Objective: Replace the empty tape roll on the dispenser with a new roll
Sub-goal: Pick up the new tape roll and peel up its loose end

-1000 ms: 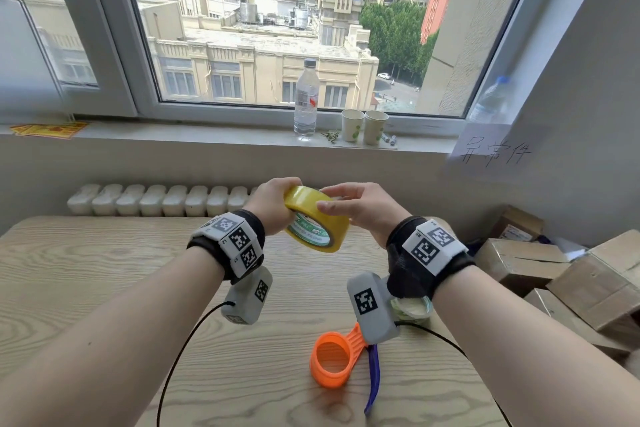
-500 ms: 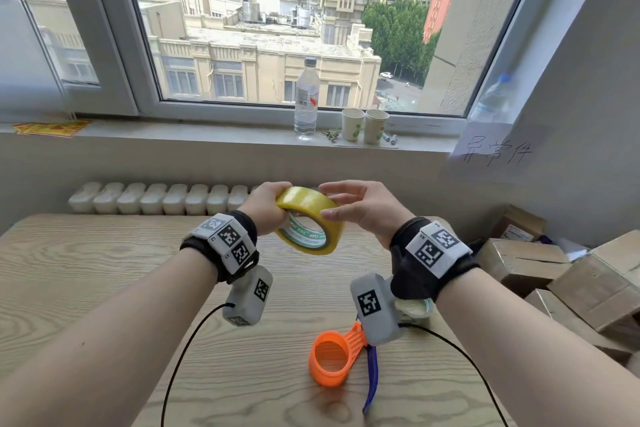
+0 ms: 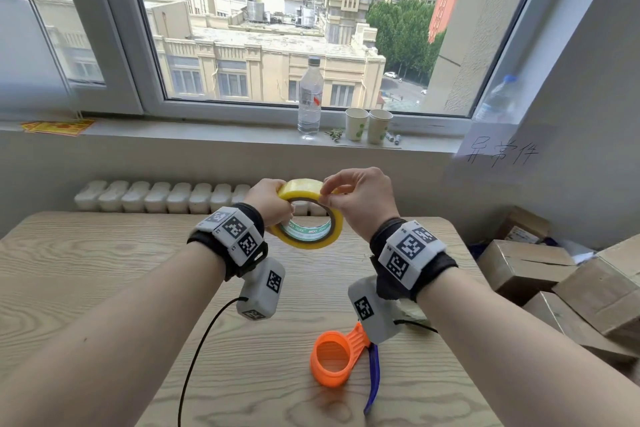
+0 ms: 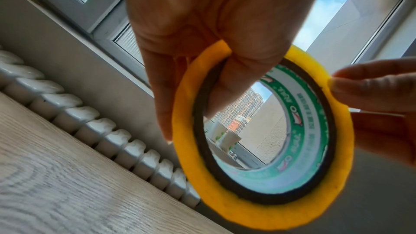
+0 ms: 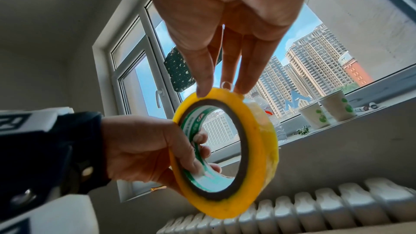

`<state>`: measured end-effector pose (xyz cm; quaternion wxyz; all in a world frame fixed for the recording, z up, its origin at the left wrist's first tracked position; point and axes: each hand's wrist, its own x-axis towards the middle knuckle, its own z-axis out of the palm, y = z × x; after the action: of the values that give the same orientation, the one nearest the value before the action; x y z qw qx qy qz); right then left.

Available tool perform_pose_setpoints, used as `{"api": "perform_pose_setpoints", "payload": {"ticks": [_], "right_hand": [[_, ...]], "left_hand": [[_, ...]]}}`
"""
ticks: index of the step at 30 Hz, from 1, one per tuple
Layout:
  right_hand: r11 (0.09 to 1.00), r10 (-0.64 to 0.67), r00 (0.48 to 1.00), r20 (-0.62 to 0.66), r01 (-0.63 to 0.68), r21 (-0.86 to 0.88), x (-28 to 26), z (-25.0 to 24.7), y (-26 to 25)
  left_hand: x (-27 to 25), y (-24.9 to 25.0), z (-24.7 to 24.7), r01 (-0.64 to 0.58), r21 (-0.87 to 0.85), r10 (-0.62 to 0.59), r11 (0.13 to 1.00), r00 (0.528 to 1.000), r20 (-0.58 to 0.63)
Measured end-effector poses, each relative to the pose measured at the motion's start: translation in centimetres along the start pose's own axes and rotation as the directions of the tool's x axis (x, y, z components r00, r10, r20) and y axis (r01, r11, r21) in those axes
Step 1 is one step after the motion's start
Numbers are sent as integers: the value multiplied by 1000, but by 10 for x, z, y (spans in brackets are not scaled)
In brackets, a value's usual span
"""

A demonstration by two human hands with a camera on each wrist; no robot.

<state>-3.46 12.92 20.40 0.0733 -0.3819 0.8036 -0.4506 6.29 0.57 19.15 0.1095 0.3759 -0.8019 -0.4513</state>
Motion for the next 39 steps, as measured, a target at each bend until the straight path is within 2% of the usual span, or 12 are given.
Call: {"api": "perform_pose_setpoints", "payload": {"ticks": [7, 11, 17, 19, 21, 23, 25, 30, 39], "right_hand": [[993, -59, 998, -26, 56, -106, -3, 4, -4], [993, -75, 995, -62, 69, -96, -2, 4, -6], [999, -51, 997, -51, 51, -9, 3, 5, -4], [992, -17, 1000, -3, 17, 122, 4, -1, -3], [968, 5, 994, 113, -33, 250, 4, -8, -4], [943, 18, 973, 230, -93, 320, 4, -13, -5], [931, 21, 958, 286, -124, 344, 3, -15, -7], [915, 26, 953, 301, -145, 378, 2, -17, -6], [937, -1, 943, 333, -116, 329, 0, -18, -8]], "left_hand": [[0, 1, -3, 7, -29, -7, 1000, 1000, -4], [2, 1, -4, 8, -49, -8, 999, 1000, 2], [3, -3, -5, -28, -28, 28, 999, 1000, 0], [3, -4, -7, -61, -18, 61, 998, 998, -2], [3, -4, -11, -105, -12, 105, 994, 994, 15], [3, -3, -15, -168, 18, 167, 986, 985, 41], [2, -2, -17, -230, 62, 226, 971, 972, 64], [1, -3, -17, -280, 91, 275, 956, 960, 58], [0, -5, -16, -249, 83, 243, 965, 967, 69]]}}
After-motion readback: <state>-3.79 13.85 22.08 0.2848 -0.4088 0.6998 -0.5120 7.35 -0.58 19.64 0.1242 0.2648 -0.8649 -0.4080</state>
